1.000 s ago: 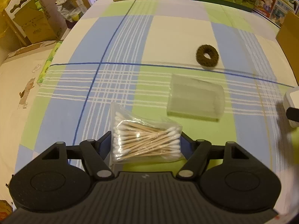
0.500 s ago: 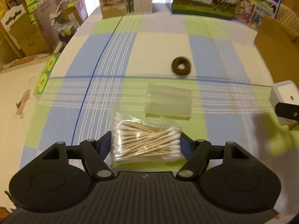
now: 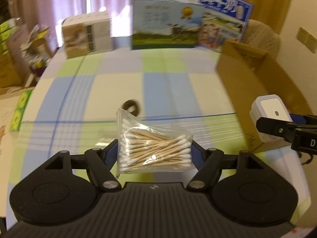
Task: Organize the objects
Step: 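Carry the cotton swab bag and white night light with both tools over the cardboard box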
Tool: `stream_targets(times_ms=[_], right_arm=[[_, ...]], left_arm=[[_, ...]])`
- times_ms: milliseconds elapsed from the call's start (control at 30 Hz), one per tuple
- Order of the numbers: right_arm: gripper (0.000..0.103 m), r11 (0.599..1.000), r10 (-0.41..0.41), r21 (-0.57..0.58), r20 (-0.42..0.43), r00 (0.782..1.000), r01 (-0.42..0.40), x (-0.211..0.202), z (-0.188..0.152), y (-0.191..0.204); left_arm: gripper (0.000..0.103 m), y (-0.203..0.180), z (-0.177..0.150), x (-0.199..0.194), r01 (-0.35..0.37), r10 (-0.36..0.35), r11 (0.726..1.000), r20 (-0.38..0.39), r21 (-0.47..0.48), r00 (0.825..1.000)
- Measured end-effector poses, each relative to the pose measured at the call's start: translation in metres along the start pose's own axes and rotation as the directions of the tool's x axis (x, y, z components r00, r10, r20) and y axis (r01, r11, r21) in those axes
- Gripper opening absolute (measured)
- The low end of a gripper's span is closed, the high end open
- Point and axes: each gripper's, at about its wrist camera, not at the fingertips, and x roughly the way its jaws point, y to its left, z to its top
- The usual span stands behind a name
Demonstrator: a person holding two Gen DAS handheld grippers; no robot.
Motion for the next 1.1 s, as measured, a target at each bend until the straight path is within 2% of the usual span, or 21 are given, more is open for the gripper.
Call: stream_targets(times_ms=[233,533,833,1100], right_arm=[[0.063,0.994,-0.073,0.082,0.064,0.995,0.068,-0.033,0.007,-0.04],[0.063,0.977,-0.163,0.155,0.108,0.981,0.145,-0.065,0.013,-0.094],[0.063,0.968,-0.213,0.161,0.132,0.968,0.191,-0.075,0.025,-0.145],[0.063,0.972,-0.21,0.137,0.122,0.97,0.194,-0.061,0.039,-0.181]], left_arm=[[0.07,-0.048,0.021,-0.001,0.089,-0.091,0.993,0.03,0.075,0.995],[0.07,-0.116,0.045,0.004,0.177,-0.192,0.968,0.072,0.176,0.979],[0.07,-0.182,0.067,0.017,0.209,-0.24,0.945,0.097,0.253,0.966],[0.07,-0.224,0.086,0.041,0.206,-0.245,0.931,0.098,0.301,0.964]])
